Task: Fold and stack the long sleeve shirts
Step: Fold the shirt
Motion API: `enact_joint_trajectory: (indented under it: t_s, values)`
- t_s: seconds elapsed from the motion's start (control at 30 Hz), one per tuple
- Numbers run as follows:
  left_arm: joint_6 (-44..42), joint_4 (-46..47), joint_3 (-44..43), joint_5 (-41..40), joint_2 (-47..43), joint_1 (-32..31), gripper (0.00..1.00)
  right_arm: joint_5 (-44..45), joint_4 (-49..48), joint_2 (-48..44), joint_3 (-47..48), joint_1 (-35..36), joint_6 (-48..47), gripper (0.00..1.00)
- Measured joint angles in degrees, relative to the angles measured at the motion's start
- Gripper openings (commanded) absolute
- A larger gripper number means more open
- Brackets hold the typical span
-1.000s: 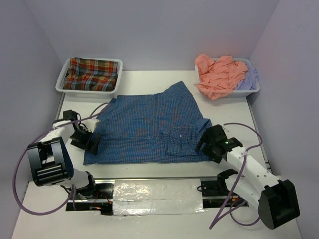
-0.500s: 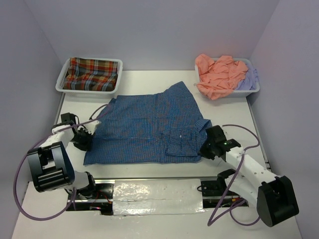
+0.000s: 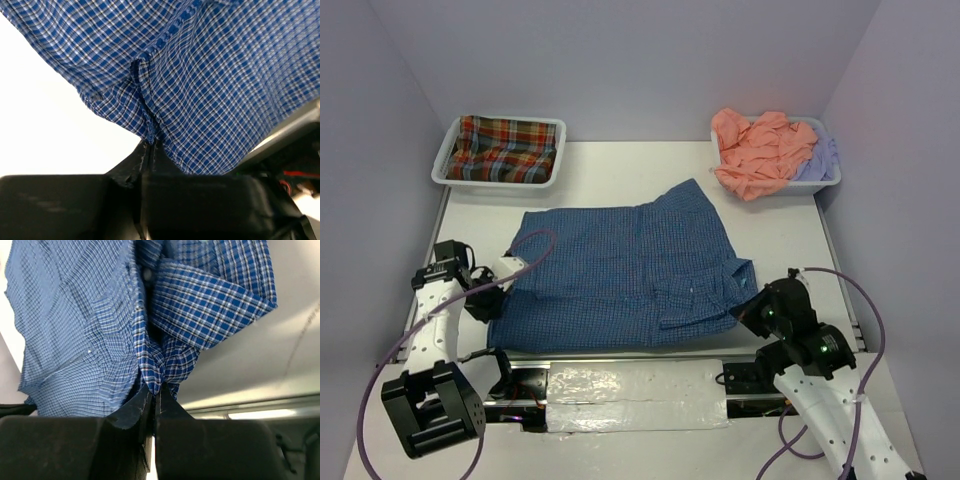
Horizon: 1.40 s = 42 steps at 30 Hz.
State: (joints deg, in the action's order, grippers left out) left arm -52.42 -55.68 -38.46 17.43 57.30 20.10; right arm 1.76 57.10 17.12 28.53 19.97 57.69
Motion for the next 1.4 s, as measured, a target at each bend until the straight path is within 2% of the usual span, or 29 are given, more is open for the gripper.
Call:
enact_joint_trajectory:
  t_s: [0.03, 0.1, 0.13, 0.17, 0.2, 0.23, 0.3, 0.33, 0.4, 0.43, 0.47, 0.5, 0.7, 0.77, 0.83, 1.0, 1.1, 1.13, 1.2, 1.27, 1.3, 1.4]
  values:
    - [-0.39, -0.98, 0.00, -0.42, -0.48, 0.00, 0.26, -0.04, 1.51, -0.90, 0.85, 0.04, 0.00, 0.00]
    - [-1.55, -2.32, 0.00, -1.03, -0.81, 0.00, 0.39, -0.35, 3.28, -1.70, 1.46, 0.04, -0.09, 0.03]
    - [-1.79, -2.89, 0.00, -1.46, -0.83, 0.00, 0.56, -0.87, 4.17, -1.79, 1.44, 0.04, -0.11, 0.16]
    - [-2.34, -3.21, 0.00, -1.81, -0.81, 0.00, 0.64, -1.57, 5.09, -1.77, 1.38, 0.04, -0.15, 0.24]
    - [-2.67, -3.61, 0.00, -2.16, -0.70, 0.02, 0.69, -2.05, 5.70, -1.77, 1.33, 0.04, -0.22, 0.29]
    - [-2.99, -3.98, 0.00, -2.51, -0.44, 0.02, 0.78, -2.62, 6.29, -1.77, 1.33, 0.04, -0.50, 0.41]
    - [-3.23, -4.59, -0.02, -3.26, 0.63, 0.02, 0.82, -3.04, 7.15, -1.70, 1.33, 0.04, -0.79, 0.55]
    - [-3.21, -4.79, -0.09, -3.61, 1.44, 0.02, 0.85, -3.04, 7.41, -1.51, 1.46, 0.04, -0.61, 0.66]
    - [-3.19, -5.07, -0.83, -4.15, 3.37, 0.13, 0.86, -2.78, 6.54, -0.50, 3.10, 0.04, -0.70, 0.68]
    - [-3.04, -5.66, -2.08, -4.28, 4.55, 0.37, 0.86, -2.12, 7.78, 0.39, 4.52, 0.04, -1.05, 0.81]
    - [-2.89, -5.90, -3.65, -4.24, 5.64, 0.59, 0.86, -1.33, 8.68, 1.31, 6.10, 0.04, -1.18, 0.85]
    - [-2.27, -5.88, -6.10, -3.76, 7.02, 0.90, 0.85, -0.70, 8.66, 2.14, 7.41, 0.04, -2.29, 0.99]
    - [7.50, 0.00, -23.54, 4.44, 17.00, 1.38, 0.77, 1.14, 4.68, 15.39, 20.11, 0.33, -10.40, 1.00]
    - [12.92, 4.94, -27.23, 7.48, 21.09, 1.25, 0.74, 2.45, 1.92, 23.58, 25.49, 1.14, -13.35, 1.00]
    - [17.53, 9.25, -29.24, 9.05, 25.38, 0.66, 0.75, 3.74, -1.18, 33.38, 32.02, 2.36, -16.81, 1.00]
    - [27.80, 20.33, -29.35, 7.56, 34.29, -4.20, 0.79, 5.35, -9.22, 58.58, 51.19, 3.30, -26.25, 0.99]
    - [32.15, 25.44, -29.53, 6.08, 38.40, -7.04, 0.81, 6.62, -11.21, 73.00, 62.10, 3.19, -31.54, 0.85]
    - [33.46, 26.71, -29.92, 5.73, 39.78, -7.61, 0.82, 6.34, -11.17, 78.01, 66.12, 2.84, -33.07, 0.74]
    - [35.19, 28.70, -31.17, 5.16, 42.91, -8.09, 0.82, 5.77, -10.71, 87.25, 74.34, 2.36, -35.26, 0.69]
    - [36.92, 30.47, -32.92, 4.61, 46.25, -8.02, 0.82, 5.40, -10.45, 95.82, 82.49, 1.70, -36.41, 0.74]
    - [37.66, 30.97, -33.46, 4.50, 47.30, -8.02, 0.82, 5.22, -9.92, 99.76, 85.99, 1.42, -36.87, 0.82]
    - [39.17, 33.33, -34.49, 3.61, 50.77, -8.04, 0.83, 5.11, -8.57, 109.15, 94.25, 0.96, -38.07, 0.88]
